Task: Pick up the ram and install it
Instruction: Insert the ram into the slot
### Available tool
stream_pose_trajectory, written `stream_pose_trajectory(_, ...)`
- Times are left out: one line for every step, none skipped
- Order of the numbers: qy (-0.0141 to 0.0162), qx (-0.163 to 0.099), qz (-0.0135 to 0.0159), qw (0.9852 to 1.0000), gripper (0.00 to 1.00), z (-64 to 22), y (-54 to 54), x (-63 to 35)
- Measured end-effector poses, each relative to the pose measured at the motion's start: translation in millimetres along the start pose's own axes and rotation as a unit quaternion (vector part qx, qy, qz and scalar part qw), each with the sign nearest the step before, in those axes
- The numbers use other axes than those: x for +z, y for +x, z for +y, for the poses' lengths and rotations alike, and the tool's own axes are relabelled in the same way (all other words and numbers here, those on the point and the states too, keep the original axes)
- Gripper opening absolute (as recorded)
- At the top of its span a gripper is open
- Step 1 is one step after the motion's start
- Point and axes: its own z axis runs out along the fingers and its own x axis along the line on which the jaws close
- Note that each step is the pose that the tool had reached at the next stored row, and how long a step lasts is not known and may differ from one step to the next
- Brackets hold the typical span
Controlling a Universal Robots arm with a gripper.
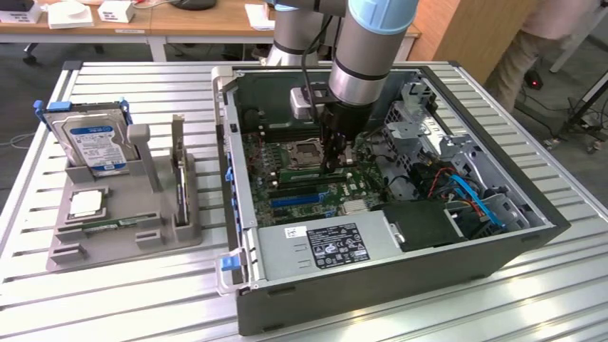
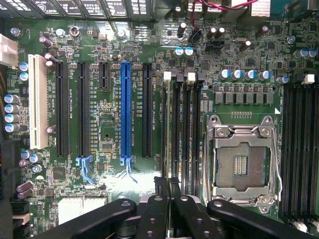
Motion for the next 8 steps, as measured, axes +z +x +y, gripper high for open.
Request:
stream_pose_trajectory(0.0,0.0,0.0,1.0,0.11,0.0,0.0,0.0)
stream_pose_trajectory(0.0,0.0,0.0,1.0,0.11,0.0,0.0,0.0)
stream_pose_trajectory(0.0,0.0,-0.0001,1.0,0.11,0.0,0.0,0.0)
stream_pose_trajectory(0.0,-0.001,0.0,1.0,0.11,0.0,0.0,0.0)
stream_pose_trajectory(0.0,-0.001,0.0,1.0,0.11,0.0,0.0,0.0)
stream_pose_trajectory(0.0,-0.001,0.0,1.0,0.11,0.0,0.0,0.0)
stream_pose_trajectory(-0.0001,-0.001,0.0,1.0,0.11,0.0,0.0,0.0)
stream_pose_trajectory(0.0,-0.001,0.0,1.0,0.11,0.0,0.0,0.0)
